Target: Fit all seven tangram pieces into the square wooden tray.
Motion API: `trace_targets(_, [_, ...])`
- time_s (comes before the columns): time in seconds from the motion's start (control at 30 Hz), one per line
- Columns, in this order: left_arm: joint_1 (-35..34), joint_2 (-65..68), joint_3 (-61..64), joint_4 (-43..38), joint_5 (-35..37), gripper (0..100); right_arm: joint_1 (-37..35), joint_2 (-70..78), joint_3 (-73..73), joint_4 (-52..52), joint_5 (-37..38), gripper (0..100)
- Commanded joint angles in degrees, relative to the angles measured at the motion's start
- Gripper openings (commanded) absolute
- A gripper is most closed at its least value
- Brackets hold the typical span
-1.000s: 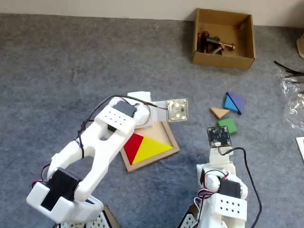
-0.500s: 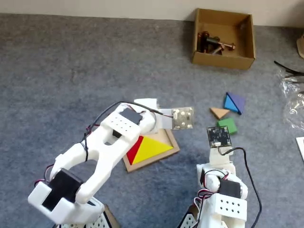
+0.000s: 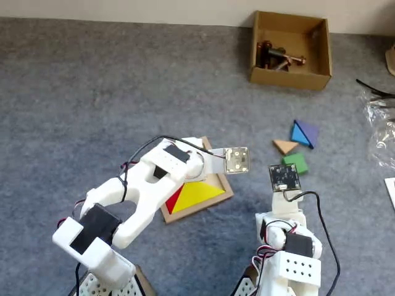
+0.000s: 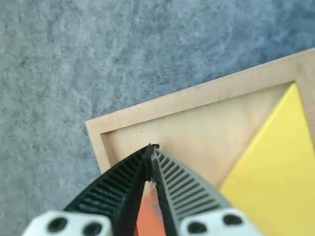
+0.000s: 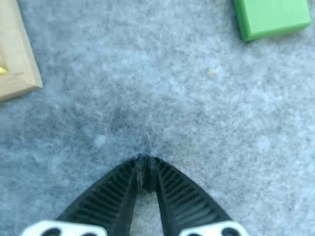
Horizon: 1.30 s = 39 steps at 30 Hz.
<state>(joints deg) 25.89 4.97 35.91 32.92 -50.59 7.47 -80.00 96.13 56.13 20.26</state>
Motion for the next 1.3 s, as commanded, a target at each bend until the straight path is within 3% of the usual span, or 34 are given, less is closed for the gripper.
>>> trace_targets(0.0, [-2.95, -0.31, -1.10, -0.62, 0.70, 1, 1.71, 0.13, 1.27, -1.54, 0.70, 1.2])
trace_targets(0.27, [-7.34, -0.84, 0.40, -0.62, 0.44, 1, 1.71, 0.13, 1.27, -1.54, 0.70, 1.2])
trace_targets(0.47, [-6.64, -1.71, -0.13, -0.97, 0.53, 1, 1.71, 0.13, 1.27, -1.54, 0.70, 1.2])
trace_targets(0.8, [-5.85, -18.68, 0.31, -0.09, 0.97, 2, 1.71, 0.13, 1.27, -1.54, 0.70, 1.2])
trace_targets(0.97, [-5.93, -28.26, -1.27, 10.73, 8.26, 1, 1.71, 0.13, 1.27, -1.54, 0.70, 1.2])
trace_targets(1.27, [-11.30, -43.30, 1.01, 26.99, 8.70, 1, 1.71, 0.13, 1.27, -1.54, 0.70, 1.2])
